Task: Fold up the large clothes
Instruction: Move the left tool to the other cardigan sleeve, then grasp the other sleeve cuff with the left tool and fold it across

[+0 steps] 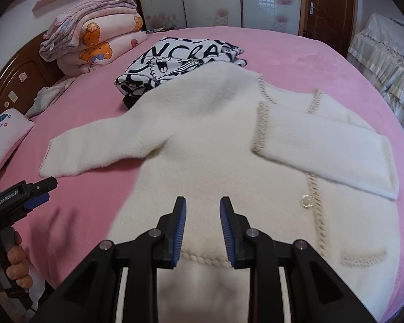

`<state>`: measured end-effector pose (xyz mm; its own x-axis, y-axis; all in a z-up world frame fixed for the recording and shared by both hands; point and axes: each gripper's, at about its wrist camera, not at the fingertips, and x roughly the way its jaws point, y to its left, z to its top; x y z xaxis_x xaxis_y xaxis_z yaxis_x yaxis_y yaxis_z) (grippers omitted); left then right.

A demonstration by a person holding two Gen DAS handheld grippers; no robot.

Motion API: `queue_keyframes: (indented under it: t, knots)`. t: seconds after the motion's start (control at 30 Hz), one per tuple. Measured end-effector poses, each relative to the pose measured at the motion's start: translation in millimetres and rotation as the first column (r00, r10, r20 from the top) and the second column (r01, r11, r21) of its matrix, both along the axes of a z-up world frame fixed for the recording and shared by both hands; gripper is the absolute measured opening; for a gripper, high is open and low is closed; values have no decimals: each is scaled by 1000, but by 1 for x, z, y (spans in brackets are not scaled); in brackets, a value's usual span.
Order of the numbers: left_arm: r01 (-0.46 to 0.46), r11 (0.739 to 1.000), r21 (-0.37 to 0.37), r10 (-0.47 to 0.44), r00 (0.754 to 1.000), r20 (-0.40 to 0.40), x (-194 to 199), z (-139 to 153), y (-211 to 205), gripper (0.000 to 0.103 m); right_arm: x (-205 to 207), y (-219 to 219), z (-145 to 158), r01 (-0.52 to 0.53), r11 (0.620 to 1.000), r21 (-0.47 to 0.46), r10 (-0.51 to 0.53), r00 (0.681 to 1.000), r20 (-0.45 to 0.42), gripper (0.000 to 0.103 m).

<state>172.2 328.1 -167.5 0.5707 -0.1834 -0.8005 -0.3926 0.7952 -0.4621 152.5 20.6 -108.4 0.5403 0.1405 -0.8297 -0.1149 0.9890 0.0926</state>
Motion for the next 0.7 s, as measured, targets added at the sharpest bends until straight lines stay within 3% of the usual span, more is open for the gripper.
queue_keyframes:
  t: [0.13,0.27,0.43,0.5,0.57,0.63,0.7]
  knots:
    - [-166,984,-71,162,985,-62,12,-37,56,65,12,22,-16,-32,999,-13,32,999,-31,26]
    - [-271,949,-159,265,963,-55,22,-62,91,64,19,35,-30,-59,998,-31,57,997,-54,26]
    - [-355,924,-143,354,935,-31,43,-75,105,64,28,36,-45,-47,998,-34,44,995,-89,26]
    - [-377,921,-100,377,926,-24,53,-77,104,56,30,31,-50,-38,999,-30,34,994,-103,26]
    - [-387,921,-32,386,922,-31,66,-75,101,33,31,26,-54,-25,999,-23,22,993,-112,26]
    - [-389,921,-9,389,921,-23,78,-73,99,14,32,20,-57,-12,1000,-15,10,993,-119,26]
    - [-396,918,37,397,918,-26,86,-63,89,12,31,12,-58,-1,1000,-7,0,993,-122,26]
